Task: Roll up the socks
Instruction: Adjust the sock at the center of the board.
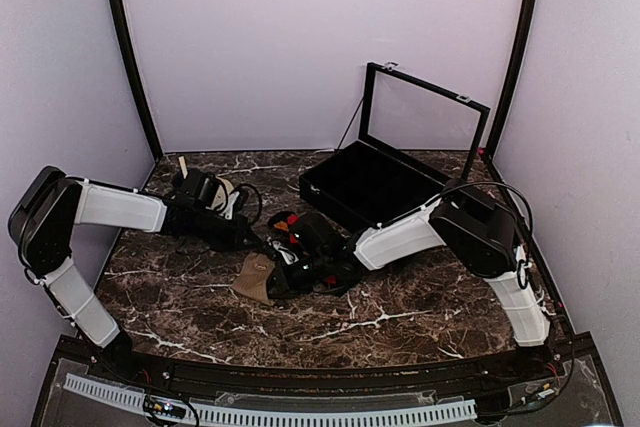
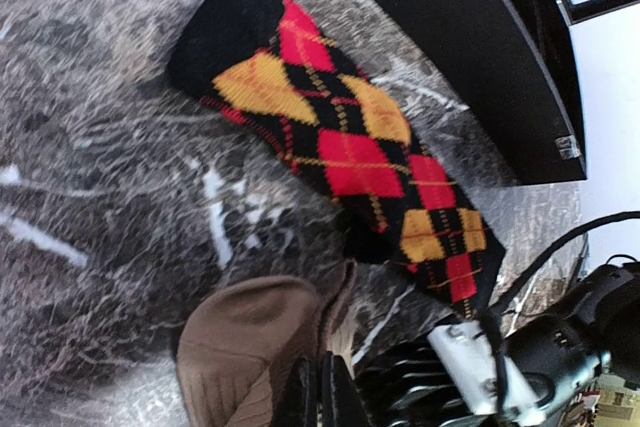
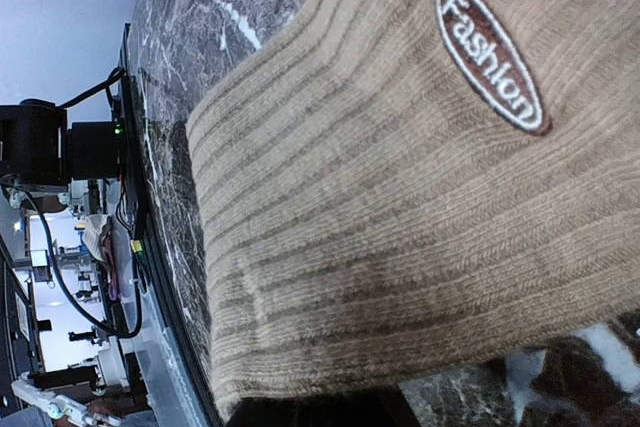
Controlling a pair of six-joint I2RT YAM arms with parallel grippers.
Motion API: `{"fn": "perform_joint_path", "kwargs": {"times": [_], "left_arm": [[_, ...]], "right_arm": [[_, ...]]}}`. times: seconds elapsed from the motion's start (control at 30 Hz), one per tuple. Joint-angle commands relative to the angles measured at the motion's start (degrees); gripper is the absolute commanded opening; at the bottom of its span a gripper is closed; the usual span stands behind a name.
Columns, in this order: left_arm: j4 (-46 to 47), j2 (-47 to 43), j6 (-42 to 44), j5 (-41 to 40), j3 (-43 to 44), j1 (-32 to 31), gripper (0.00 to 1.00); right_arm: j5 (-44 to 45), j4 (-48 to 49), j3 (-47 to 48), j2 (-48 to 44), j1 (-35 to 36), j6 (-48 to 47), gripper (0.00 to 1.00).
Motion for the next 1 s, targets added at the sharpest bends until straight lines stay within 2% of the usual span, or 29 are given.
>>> {"fn": "perform_joint_path", "kwargs": {"times": [0.0, 0.2, 0.57, 0.83, 0.97], "left_arm": [[-6.0, -0.5, 1.5, -3.8, 1.4, 0.3, 0.0], [-9.6, 1.0, 1.4, -7.2, 2.6, 0.3, 0.0], [-8.8, 4.4, 0.1, -8.8, 3.5, 0.2, 0.0], [-7.1, 5.8, -0.8, -8.5, 4.1, 0.2, 0.0], [-7.0, 6.5, -0.8, -8.6, 4.5, 0.2, 0.0]], "right_arm": [[5.6, -10.7, -1.5, 2.6, -0.2, -1.6, 0.0], [5.7, -11.9, -0.9, 2.7, -0.2, -2.4, 0.0], [7.2, -14.0, -2.1, 0.7, -0.2, -4.3, 0.0], [10.4, -17.3, -3.0, -1.6, -0.2, -6.9, 0.19], [11.6, -18.4, -3.3, -2.8, -0.2, -7.8, 0.24]]}}
